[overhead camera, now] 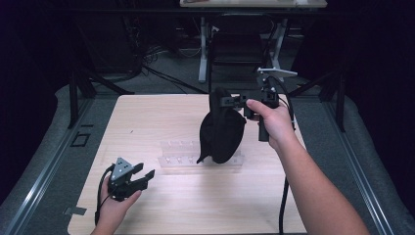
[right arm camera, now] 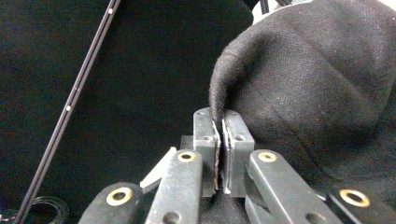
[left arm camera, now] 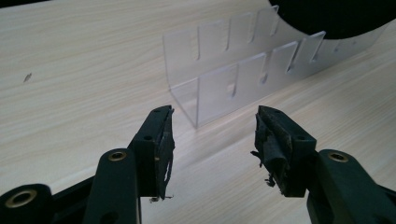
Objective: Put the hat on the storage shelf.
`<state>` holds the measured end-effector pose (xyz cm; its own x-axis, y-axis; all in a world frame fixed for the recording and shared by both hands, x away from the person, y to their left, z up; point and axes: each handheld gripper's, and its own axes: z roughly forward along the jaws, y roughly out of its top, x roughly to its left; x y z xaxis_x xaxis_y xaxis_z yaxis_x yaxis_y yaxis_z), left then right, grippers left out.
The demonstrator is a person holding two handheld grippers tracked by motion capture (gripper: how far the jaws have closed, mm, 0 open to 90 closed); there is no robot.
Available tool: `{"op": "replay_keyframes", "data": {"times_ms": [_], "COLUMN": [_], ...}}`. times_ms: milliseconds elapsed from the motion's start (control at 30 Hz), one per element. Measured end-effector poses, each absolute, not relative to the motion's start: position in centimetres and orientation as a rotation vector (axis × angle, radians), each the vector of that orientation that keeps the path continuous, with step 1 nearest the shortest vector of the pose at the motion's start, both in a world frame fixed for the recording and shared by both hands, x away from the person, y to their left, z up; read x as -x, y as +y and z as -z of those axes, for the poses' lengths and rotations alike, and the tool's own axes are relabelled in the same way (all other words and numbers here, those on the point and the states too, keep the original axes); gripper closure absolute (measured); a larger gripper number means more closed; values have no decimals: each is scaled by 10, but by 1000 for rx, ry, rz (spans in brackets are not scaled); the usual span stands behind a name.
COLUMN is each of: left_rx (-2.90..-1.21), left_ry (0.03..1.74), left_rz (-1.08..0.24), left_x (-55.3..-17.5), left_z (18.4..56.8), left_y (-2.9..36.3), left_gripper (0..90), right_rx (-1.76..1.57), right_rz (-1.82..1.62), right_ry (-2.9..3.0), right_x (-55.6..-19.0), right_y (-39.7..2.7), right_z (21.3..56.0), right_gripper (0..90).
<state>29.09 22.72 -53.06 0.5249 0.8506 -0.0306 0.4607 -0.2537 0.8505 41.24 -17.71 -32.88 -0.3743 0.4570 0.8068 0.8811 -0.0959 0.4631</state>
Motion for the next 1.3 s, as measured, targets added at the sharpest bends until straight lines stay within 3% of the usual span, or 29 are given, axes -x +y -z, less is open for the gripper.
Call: {"op": "replay_keyframes", "data": {"times_ms": [500, 1300], "left_rx": [-1927, -1979], "left_ry": [917, 744], "left_rz": [-511, -473], "left_x": [-302, -302], "left_z": [498, 475], "left_y": [169, 109], "left_gripper": [481, 648], "right_rx": [1456, 1447], "right_rz": [1463, 1490], "right_ry": [-1802, -1809], "right_x": [-410, -409], "right_y": [-168, -161], "right_z": [330, 329], "right_gripper": [859, 854]}}
